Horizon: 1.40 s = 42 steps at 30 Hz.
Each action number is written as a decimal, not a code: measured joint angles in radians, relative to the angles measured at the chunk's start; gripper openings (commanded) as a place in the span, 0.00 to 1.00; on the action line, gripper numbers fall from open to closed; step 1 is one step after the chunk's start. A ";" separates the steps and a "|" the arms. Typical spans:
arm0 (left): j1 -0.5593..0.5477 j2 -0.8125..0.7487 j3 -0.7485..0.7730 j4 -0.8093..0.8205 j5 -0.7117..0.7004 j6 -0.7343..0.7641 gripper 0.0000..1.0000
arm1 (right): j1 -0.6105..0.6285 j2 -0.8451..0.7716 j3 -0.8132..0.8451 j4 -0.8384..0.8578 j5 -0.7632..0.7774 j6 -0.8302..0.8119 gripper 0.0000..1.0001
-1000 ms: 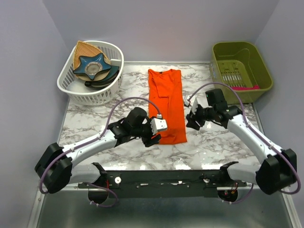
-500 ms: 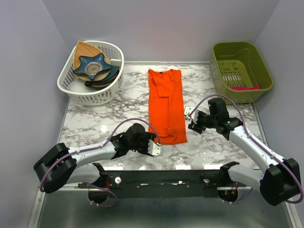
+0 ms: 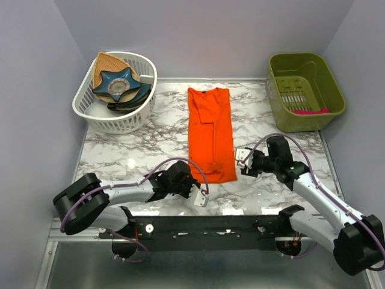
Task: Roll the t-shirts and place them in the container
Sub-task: Roll the T-shirt to the center of the board.
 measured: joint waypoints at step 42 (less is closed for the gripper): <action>0.333 0.154 0.408 -0.349 0.514 -0.746 0.00 | 0.442 0.113 -0.212 0.391 0.146 0.054 0.75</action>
